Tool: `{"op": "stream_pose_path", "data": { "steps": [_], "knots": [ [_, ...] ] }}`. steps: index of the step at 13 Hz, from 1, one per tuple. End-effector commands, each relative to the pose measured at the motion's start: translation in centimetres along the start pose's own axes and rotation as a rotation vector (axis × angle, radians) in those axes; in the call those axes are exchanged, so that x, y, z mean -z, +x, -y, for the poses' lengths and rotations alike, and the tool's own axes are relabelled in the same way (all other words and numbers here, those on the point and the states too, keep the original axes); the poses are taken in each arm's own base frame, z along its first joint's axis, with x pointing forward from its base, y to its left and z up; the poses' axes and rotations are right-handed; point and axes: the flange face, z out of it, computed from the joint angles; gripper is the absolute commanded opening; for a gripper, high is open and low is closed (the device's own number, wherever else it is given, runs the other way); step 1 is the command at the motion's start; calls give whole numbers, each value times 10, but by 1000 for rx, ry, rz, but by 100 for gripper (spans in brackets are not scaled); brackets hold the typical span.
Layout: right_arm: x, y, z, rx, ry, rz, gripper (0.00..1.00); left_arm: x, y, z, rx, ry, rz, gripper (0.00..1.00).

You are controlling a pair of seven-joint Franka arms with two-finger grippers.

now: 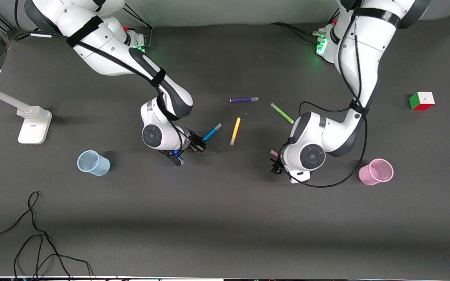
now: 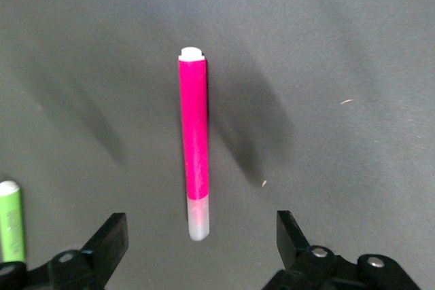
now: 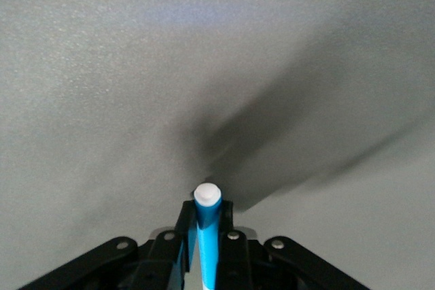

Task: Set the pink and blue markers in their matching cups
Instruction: 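Lower both grippers and close them on the blue and pink markers, then carry the blue marker to the blue cup while the left gripper carries pink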

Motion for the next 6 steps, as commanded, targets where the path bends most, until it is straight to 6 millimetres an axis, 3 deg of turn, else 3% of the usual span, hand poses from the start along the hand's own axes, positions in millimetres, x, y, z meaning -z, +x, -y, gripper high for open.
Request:
{"op": "stream_pose_path", "data": {
  "steps": [1, 4, 5, 6],
  "knots": [
    [14, -3, 5, -20, 28, 0, 0, -21, -18, 15, 6, -25, -2, 89],
    [58, -14, 6, 8, 24, -13, 0, -25, -27, 18, -10, -20, 5, 64],
    [83, -22, 3, 31, 22, -30, 0, -26, -27, 19, -14, -15, 6, 51],
    [116, -21, -2, 46, 26, -73, 0, -25, -25, 20, -17, -16, 5, 32]
  ]
}}
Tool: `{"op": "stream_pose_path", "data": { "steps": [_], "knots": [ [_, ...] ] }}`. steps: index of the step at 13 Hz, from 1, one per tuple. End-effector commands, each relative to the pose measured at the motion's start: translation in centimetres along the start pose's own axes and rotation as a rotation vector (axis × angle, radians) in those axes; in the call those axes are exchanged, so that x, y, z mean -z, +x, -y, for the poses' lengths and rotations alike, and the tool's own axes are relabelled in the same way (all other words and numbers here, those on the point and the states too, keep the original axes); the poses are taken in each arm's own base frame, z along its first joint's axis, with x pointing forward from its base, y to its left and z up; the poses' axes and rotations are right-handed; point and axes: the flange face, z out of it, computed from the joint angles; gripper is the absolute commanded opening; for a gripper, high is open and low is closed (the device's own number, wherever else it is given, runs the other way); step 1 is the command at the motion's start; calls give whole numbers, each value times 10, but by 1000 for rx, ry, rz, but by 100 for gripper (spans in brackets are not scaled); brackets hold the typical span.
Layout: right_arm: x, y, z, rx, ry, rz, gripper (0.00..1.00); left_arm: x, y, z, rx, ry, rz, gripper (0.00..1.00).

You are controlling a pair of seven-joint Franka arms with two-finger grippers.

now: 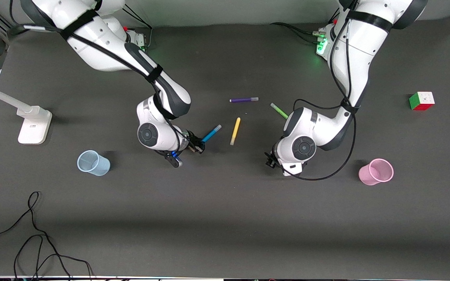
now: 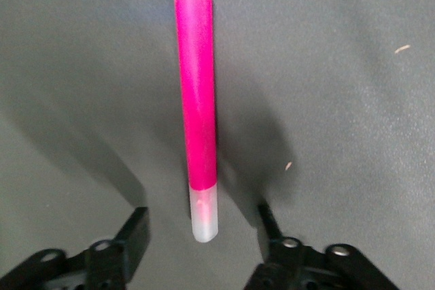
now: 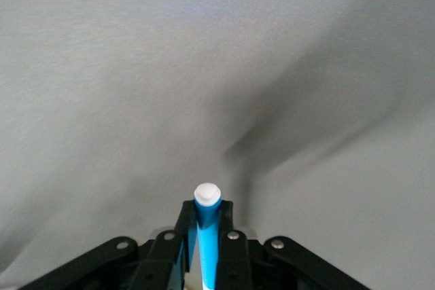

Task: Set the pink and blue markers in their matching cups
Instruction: 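Carry the blue marker to the blue cup while the left gripper carries pink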

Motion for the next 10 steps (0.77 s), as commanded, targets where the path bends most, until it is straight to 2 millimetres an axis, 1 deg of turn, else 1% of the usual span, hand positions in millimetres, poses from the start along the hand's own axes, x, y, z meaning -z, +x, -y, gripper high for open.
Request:
{"op": "stream_pose_path", "data": {
  "steps": [1, 2, 4, 5, 6, 7, 8, 9, 10],
  "knots": [
    [90, -16, -18, 70, -17, -118, 0, 3, -4, 10, 6, 2, -1, 12],
    [119, -14, -25, 99, -23, -177, 0, 4, -5, 10, 5, 2, -1, 0],
    [174, -5, -47, 156, 1, -252, 0, 5, -3, 10, 6, 8, -1, 0],
    [199, 6, -62, 169, 16, -286, 0, 11, -3, 11, 6, 9, -2, 0],
    [220, 22, -80, 200, -9, -352, 0, 23, -2, 14, 5, 27, -1, 0],
    [239, 35, -97, 259, -48, -427, 0, 46, 7, 17, 16, 38, 1, 0],
    [258, 48, -114, 315, -74, -475, 0, 73, 22, 22, 16, 56, 11, 0],
    [273, 55, -125, 386, -103, -512, 0, 106, 38, 28, -13, 77, 27, 0],
    [290, 62, -140, 459, -147, -561, 0, 144, 61, 38, -38, 104, 51, 0]
  ]
}}
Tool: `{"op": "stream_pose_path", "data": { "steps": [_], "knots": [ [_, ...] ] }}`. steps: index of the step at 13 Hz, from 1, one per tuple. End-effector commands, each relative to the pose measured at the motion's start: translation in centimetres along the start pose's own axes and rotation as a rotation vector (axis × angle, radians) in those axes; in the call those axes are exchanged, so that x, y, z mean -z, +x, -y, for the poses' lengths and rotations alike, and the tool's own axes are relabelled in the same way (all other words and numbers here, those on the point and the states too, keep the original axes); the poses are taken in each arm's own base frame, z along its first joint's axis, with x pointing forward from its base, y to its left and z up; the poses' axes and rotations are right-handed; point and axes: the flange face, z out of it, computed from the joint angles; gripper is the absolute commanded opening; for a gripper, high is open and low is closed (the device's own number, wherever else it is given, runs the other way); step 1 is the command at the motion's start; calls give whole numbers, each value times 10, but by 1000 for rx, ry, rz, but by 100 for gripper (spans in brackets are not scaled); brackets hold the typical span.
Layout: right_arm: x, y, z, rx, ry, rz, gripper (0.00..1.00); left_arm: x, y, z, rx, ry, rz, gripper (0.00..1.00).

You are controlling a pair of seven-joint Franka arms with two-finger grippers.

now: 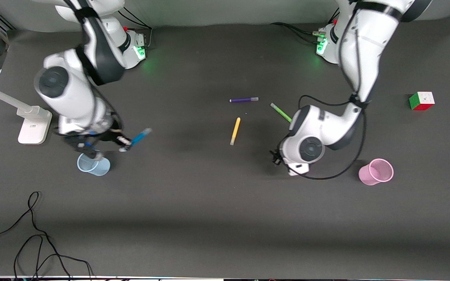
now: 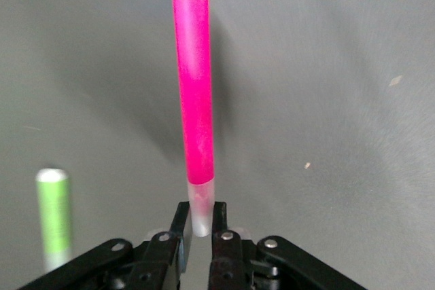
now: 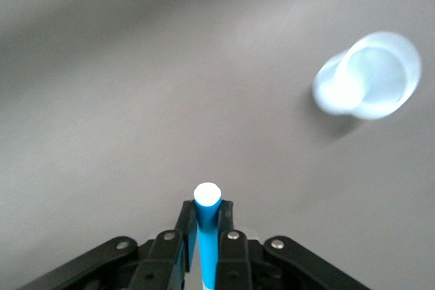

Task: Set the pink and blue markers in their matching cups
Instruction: 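Carry the blue marker to the blue cup while the left gripper carries pink, then lower both markers into their cups and open both grippers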

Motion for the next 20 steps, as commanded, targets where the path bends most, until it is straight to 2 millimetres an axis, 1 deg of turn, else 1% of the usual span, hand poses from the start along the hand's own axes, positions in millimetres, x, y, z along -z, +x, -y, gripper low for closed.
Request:
{"op": "stream_pose_path", "data": {
  "steps": [1, 2, 3, 4, 5, 6, 7, 8, 9, 11, 12, 13, 14, 15, 17, 18, 19, 20],
  "knots": [
    [27, 11, -53, 187, -74, -107, 0, 118, 55, 42, -54, 37, 71, 0],
    [28, 16, -74, 234, -86, -125, 0, 159, 79, 56, -81, 43, 100, 0],
    [23, 23, -95, 274, -82, -151, 0, 190, 105, 73, -111, 44, 127, 0],
    [7, 28, -118, 290, -75, -171, 0, 212, 137, 92, -130, 19, 166, 0],
    [-10, 36, -136, 301, -67, -207, 0, 224, 172, 112, -144, -46, 263, 0],
    [-20, 41, -143, 306, -62, -233, 0, 228, 208, 135, -147, -112, 370, 0],
    [-34, 46, -142, 312, -59, -249, 0, 225, 238, 155, -158, -165, 459, 0],
    [-46, 52, -142, 314, -52, -271, 0, 220, 263, 171, -175, -213, 526, 0],
    [-60, 57, -139, 319, -42, -293, 0, 215, 282, 183, -170, -249, 581, 0],
    [-81, 63, -138, 324, -30, -323, 0, 192, 307, 191, -133, -317, 711, 0],
    [-90, 64, -139, 326, -31, -325, 0, 175, 319, 192, -109, -356, 797, 0],
    [-95, 66, -141, 324, -31, -331, 0, 155, 335, 197, -110, -383, 866, 0],
    [-100, 67, -148, 313, -33, -330, 0, 135, 343, 198, -157, -401, 905, 0],
    [-108, 63, -150, 314, -36, -318, 0, 126, 350, 202, -192, -431, 928, 0],
    [-120, 54, -152, 310, -40, -293, 0, 116, 360, 209, -185, -449, 947, 0],
    [-121, 54, -152, 307, -42, -290, 0, 111, 365, 210, -182, -455, 952, 0],
    [-123, 53, -153, 304, -43, -286, 3, 106, 368, 208, -187, -463, 951, 0],
    [-125, 54, -153, 305, -46, -283, 70, 98, 371, 205, -216, -480, 949, 0]
  ]
}}
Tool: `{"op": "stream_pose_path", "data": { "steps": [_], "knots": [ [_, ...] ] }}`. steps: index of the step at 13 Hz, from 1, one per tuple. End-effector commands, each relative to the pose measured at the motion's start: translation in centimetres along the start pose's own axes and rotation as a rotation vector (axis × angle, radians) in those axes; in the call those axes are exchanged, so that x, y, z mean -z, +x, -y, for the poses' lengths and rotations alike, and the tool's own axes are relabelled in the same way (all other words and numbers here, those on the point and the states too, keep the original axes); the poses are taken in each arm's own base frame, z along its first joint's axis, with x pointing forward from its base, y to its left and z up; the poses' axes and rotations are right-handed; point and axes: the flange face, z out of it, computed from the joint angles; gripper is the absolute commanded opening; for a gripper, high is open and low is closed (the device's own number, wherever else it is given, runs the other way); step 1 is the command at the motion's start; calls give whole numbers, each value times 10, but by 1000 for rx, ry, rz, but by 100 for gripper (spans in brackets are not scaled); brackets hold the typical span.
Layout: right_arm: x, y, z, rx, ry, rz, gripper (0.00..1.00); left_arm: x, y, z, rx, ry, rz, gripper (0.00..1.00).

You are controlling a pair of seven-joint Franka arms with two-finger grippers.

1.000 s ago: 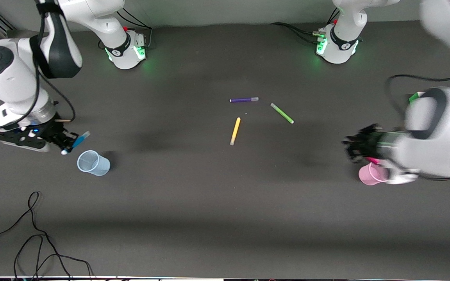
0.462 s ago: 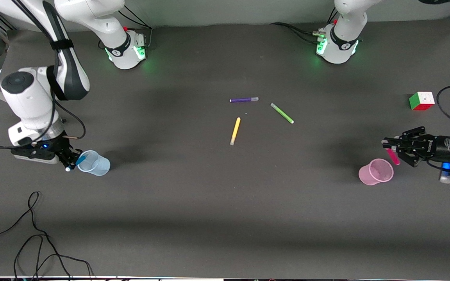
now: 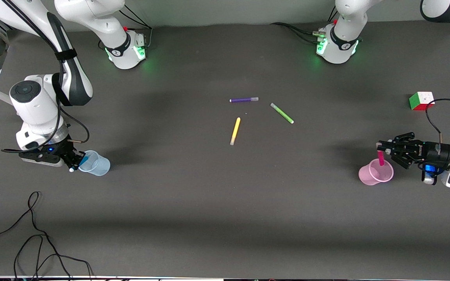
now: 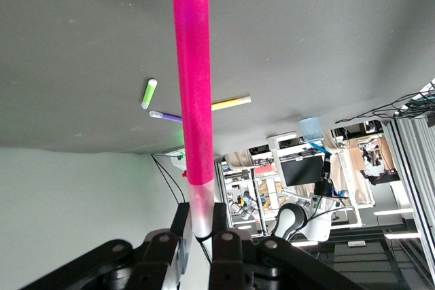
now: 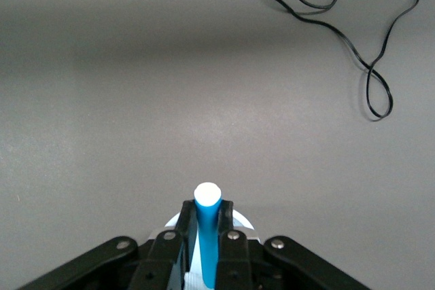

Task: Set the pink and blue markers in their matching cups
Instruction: 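Lower both markers into their cups and open both grippers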

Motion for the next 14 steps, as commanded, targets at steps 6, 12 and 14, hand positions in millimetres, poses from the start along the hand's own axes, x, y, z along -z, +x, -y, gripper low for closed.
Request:
{"op": "stream_pose_path", "data": {
  "steps": [6, 12, 14],
  "knots": [
    [5, -1, 4, -4, -14, 37, 100, 8, 43, 14, -136, -52, 31, 0],
    [110, 41, 47, -52, 21, 235, 100, 13, 48, 14, -152, -13, -39, 100],
    [160, 51, 57, -31, 10, 275, 100, 35, 25, 6, -175, 79, -141, 100]
  ]
}}
